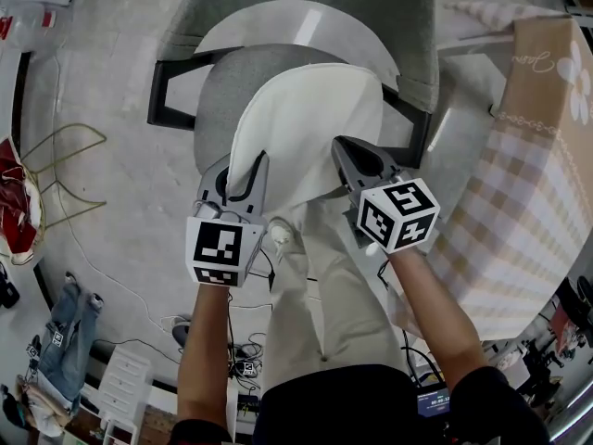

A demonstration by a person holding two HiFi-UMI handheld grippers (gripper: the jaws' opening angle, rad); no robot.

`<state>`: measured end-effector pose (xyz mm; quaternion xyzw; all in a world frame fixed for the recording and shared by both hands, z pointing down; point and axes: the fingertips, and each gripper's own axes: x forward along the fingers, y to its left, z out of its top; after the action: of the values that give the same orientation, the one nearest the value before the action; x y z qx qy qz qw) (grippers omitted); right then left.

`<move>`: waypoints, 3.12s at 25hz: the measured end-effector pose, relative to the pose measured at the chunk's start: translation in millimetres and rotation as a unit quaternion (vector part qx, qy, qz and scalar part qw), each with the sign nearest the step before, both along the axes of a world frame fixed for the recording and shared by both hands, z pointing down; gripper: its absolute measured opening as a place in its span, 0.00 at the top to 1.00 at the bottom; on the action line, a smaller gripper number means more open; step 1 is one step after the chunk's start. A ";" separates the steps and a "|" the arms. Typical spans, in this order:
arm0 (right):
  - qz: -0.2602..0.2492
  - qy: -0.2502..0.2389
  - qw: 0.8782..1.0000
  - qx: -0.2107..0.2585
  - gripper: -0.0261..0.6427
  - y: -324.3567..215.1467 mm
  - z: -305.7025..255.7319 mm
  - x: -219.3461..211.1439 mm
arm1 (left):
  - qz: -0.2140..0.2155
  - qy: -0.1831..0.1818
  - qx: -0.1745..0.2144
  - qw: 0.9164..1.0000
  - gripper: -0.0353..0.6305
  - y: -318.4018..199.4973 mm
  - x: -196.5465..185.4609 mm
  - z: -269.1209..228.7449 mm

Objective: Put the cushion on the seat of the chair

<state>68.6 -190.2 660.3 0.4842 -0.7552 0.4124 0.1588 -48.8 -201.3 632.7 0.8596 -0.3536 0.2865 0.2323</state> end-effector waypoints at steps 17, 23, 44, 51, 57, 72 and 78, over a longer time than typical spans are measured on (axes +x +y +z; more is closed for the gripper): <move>-0.012 -0.003 1.000 -0.020 0.93 -1.5 40.6 -17.4 | -0.007 -0.030 -0.006 0.999 0.87 -25.8 -22.5 52.6; -0.017 0.004 1.000 -0.025 0.93 -6.4 57.1 -22.4 | 0.000 -0.044 -0.007 0.999 0.86 -34.6 -28.9 73.0; -0.043 0.024 0.998 -0.045 0.93 -16.1 101.1 -36.9 | 0.006 -0.072 -0.027 0.997 0.86 -45.3 -41.9 122.4; -0.051 0.029 0.997 -0.055 0.93 -15.0 112.6 -40.7 | 0.020 -0.088 -0.025 0.996 0.85 -57.1 -45.8 131.8; -0.061 0.032 0.995 -0.066 0.93 -12.7 122.7 -47.1 | 0.024 -0.096 -0.027 0.995 0.85 -58.8 -49.4 137.7; -0.060 0.036 0.993 -0.100 0.93 -8.8 154.2 -47.6 | 0.030 -0.101 -0.027 0.994 0.85 -59.9 -54.5 149.7; -0.063 0.045 0.991 -0.112 0.93 -8.4 161.3 -48.8 | 0.031 -0.099 -0.021 0.994 0.83 -59.6 -54.0 149.7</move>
<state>19.8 -198.7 821.6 0.4329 -0.7254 0.4614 0.2712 -102.8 -260.9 782.4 0.8326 -0.3422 0.3841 0.2052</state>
